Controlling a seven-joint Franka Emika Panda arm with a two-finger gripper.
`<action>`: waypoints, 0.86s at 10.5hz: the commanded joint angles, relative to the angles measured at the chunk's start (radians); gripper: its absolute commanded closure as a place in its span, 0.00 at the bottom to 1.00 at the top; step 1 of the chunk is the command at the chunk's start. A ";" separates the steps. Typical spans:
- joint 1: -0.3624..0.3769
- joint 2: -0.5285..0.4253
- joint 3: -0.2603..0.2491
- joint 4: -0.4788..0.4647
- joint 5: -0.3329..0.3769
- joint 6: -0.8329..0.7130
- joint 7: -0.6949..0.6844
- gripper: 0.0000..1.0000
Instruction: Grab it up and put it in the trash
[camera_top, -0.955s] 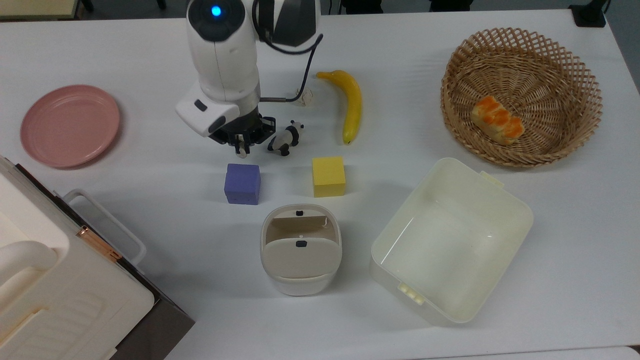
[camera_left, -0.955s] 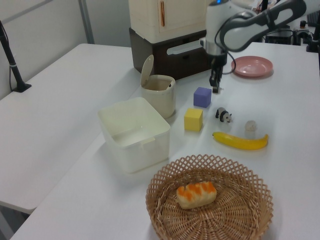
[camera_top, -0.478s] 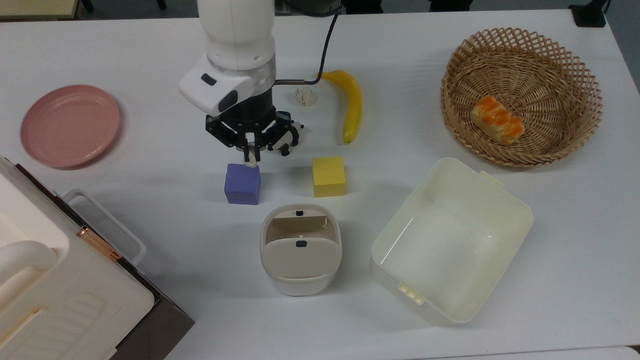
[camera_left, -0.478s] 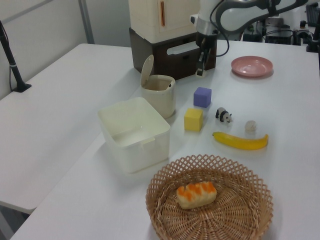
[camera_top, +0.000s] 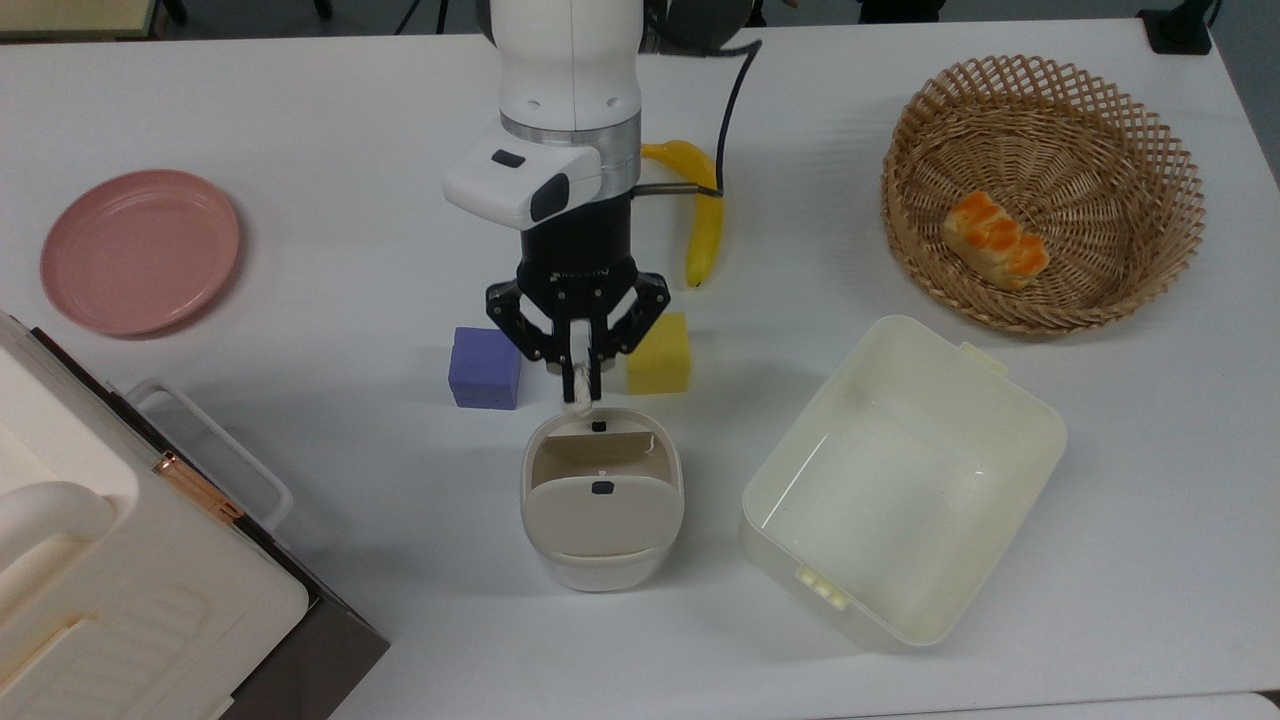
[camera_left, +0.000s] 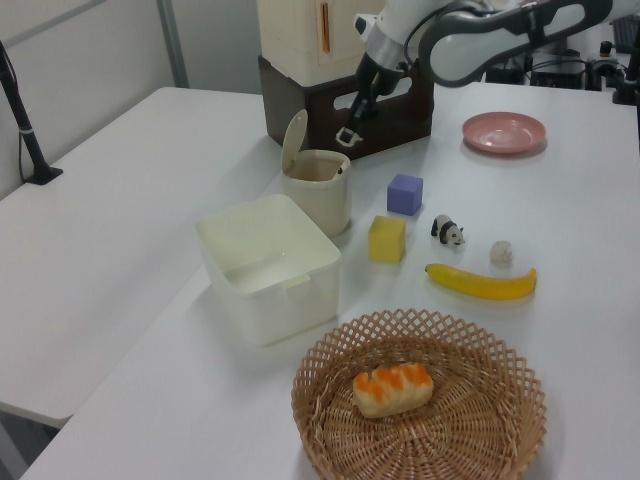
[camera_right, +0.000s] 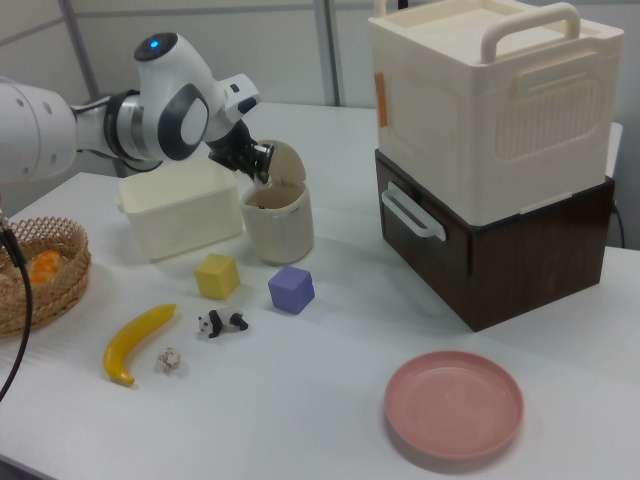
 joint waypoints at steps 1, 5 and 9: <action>0.007 0.049 -0.008 0.019 -0.017 0.200 0.025 0.54; 0.006 0.049 -0.008 0.004 -0.013 0.212 0.027 0.25; 0.007 -0.018 -0.008 -0.026 -0.010 0.089 0.025 0.25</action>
